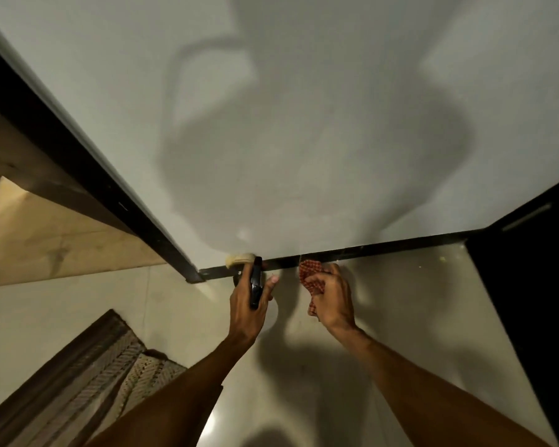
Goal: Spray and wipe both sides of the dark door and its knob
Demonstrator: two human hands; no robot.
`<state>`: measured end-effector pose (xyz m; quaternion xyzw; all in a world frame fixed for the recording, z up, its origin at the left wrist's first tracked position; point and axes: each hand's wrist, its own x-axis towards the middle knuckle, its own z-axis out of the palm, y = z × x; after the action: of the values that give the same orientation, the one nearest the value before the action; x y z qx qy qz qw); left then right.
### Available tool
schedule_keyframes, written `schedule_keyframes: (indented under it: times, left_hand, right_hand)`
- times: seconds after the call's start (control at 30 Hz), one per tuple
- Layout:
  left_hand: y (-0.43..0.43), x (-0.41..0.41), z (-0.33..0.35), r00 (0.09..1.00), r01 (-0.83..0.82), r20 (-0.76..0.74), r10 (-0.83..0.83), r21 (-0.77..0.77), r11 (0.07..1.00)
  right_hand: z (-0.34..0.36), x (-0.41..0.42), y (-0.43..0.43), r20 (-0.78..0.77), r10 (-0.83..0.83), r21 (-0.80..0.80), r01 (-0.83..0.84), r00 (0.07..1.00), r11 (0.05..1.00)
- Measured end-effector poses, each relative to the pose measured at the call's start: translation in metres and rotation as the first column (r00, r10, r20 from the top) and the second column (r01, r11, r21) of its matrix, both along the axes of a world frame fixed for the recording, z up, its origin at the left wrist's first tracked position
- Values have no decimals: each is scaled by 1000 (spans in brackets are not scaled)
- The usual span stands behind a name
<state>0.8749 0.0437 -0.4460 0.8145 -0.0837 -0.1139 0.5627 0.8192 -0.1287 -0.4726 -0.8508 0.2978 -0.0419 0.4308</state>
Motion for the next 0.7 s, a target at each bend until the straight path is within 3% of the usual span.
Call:
schedule_keyframes:
  times: [0.23, 0.33, 0.43, 0.5, 0.6, 0.7]
  left_hand:
    - [-25, 23, -127, 998, 46, 31, -47, 10, 999]
    - [-35, 30, -164, 998, 62, 28, -61, -12, 998]
    - [-47, 35, -173, 996, 88, 32, -87, -28, 996]
    - [-53, 35, -175, 993, 106, 49, -104, -38, 994]
    - [-47, 31, -183, 987, 155, 35, -156, 13, 988]
    - [-28, 26, -185, 979, 203, -16, -203, 95, 974]
  right_hand:
    - [-131, 18, -13, -23, -85, 158, 88, 996, 984]
    - [-167, 22, -19, -29, -36, 41, 37, 999, 998]
    - [-184, 23, -27, -29, 38, -52, -39, 999, 998]
    - [-190, 24, -31, -110, 154, -119, -167, 982, 979]
    - [-186, 25, -29, -204, 250, -135, -280, 947, 950]
    - [-167, 22, -27, -191, 286, -73, -305, 939, 950]
